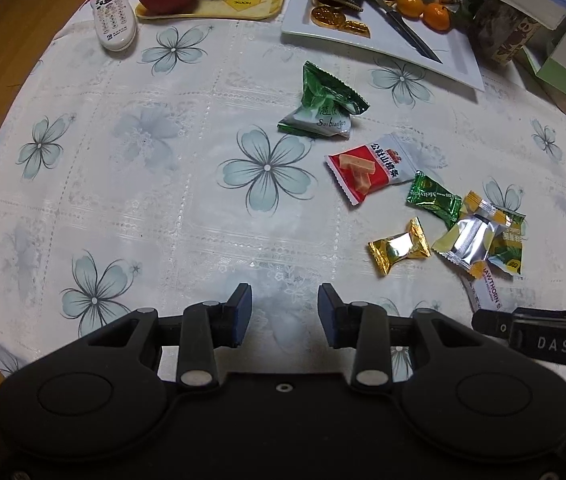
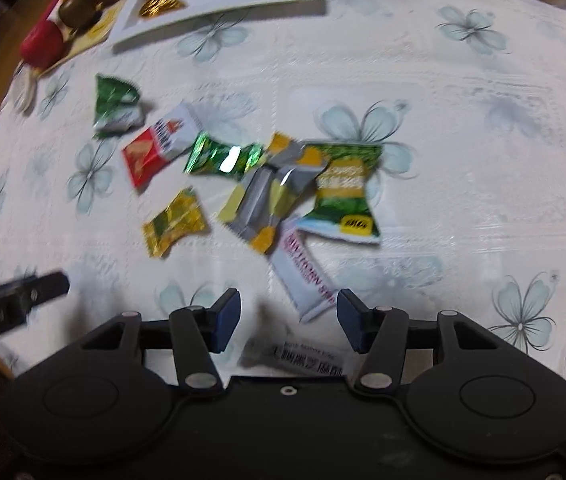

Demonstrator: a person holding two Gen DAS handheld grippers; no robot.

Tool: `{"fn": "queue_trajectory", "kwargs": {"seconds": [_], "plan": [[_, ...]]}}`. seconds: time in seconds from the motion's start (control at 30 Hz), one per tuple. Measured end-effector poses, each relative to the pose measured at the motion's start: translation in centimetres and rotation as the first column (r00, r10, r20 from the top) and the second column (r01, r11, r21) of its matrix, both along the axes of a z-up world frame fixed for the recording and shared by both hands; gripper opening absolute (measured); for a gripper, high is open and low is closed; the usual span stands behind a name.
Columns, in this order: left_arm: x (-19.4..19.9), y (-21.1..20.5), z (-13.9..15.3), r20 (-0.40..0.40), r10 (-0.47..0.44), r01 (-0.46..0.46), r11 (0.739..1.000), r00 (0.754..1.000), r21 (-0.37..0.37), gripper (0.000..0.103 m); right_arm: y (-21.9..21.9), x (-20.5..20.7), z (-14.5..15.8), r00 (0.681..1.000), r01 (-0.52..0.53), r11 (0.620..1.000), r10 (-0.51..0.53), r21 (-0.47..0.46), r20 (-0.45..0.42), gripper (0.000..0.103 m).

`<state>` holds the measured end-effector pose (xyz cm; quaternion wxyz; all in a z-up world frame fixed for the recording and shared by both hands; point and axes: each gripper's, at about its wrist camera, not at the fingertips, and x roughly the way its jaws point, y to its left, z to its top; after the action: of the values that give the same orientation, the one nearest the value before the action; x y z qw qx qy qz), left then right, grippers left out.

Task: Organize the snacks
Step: 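Grasp the gold candy with the left tool while the right tool grasps the white bar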

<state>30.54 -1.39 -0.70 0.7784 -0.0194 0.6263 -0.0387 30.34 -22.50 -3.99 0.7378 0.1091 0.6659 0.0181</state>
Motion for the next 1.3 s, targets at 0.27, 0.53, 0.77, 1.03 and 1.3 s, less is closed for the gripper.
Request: {"fn": "queue_trajectory", "kwargs": {"seconds": [0.27,0.53,0.77,1.03,1.3], "plan": [[0.1,-0.5,0.0,-0.01,-0.013,0.013,1.0,1.0,-0.018,0.046,0.8,-2.5,-0.2,0.982,-0.188,0.979,0.19,-0.082,0.013,0.057],[0.1,-1.4,-0.5,-0.025,-0.044,0.044,0.999,0.999,-0.014,0.046,2.5,-2.9,-0.9,0.964,-0.266,0.96,0.267,-0.084,0.003,0.057],[0.2,-1.2,-0.6,-0.029,-0.047,0.046,0.998,0.998,-0.034,0.046,3.1,-3.3,-0.8,0.941,-0.337,0.938,0.338,-0.08,0.007,0.057],[0.7,-2.0,-0.9,-0.023,-0.087,0.086,0.995,0.996,-0.048,0.046,4.1,-3.6,-1.2,0.928,-0.368,0.918,0.372,-0.148,-0.002,0.036],[1.8,-4.5,-1.6,0.008,-0.141,0.141,0.985,0.99,-0.097,0.046,1.2,-1.7,-1.5,0.976,-0.195,0.981,0.193,-0.014,-0.106,0.022]]}}
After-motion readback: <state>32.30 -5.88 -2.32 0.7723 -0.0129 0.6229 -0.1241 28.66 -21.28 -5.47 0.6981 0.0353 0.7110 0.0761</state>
